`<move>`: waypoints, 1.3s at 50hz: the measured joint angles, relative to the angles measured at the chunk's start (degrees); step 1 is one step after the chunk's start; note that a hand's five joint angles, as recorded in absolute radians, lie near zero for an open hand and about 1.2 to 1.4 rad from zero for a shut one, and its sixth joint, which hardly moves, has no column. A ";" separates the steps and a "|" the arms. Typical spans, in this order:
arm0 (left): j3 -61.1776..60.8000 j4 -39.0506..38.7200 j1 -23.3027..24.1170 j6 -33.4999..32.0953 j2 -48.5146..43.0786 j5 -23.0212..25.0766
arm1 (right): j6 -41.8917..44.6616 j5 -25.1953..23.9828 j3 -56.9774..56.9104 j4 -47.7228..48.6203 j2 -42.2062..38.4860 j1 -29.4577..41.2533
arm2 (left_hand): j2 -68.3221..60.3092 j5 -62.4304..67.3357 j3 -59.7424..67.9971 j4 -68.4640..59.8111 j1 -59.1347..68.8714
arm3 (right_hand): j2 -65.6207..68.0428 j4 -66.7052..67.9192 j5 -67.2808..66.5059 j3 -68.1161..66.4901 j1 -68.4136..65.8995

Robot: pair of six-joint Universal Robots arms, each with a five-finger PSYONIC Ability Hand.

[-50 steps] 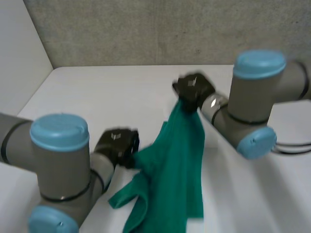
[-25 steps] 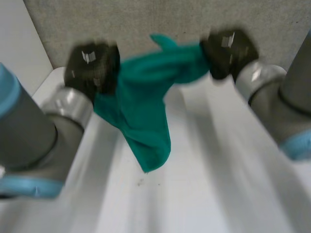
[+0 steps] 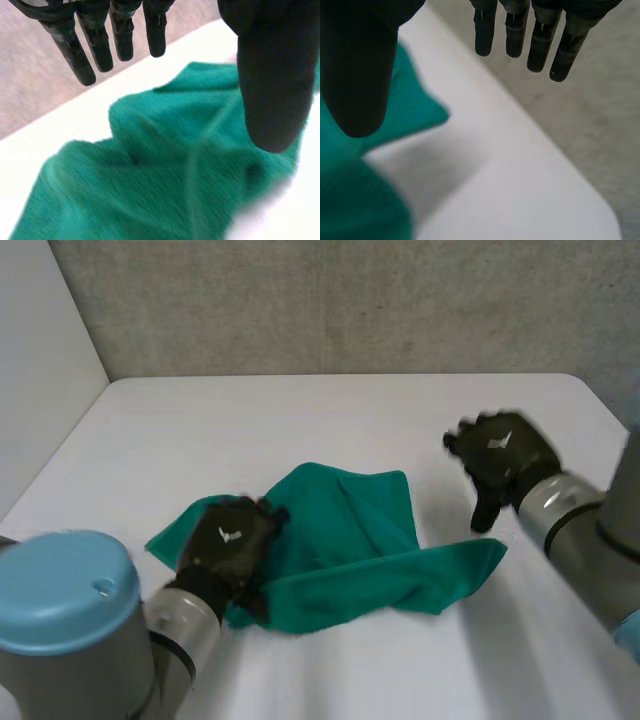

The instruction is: Fold the towel.

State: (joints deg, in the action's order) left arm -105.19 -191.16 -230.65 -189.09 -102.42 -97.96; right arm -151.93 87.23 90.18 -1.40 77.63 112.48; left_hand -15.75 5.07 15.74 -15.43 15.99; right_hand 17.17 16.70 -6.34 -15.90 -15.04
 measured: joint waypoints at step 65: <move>-2.91 10.28 -24.57 3.52 1.32 18.55 | -11.54 -5.66 -18.79 -19.46 -11.74 -3.49 | 0.94 -0.74 -0.63 0.57 -0.50 | 22.14 21.31 -22.42 -22.16 -18.42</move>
State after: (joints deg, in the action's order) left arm -108.11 -180.88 -255.22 -185.58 -101.10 -79.40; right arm -163.47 81.57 71.39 -20.87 65.89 108.99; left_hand -14.81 4.33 15.11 -14.86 15.49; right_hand 39.31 38.01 -28.76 -38.06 -33.45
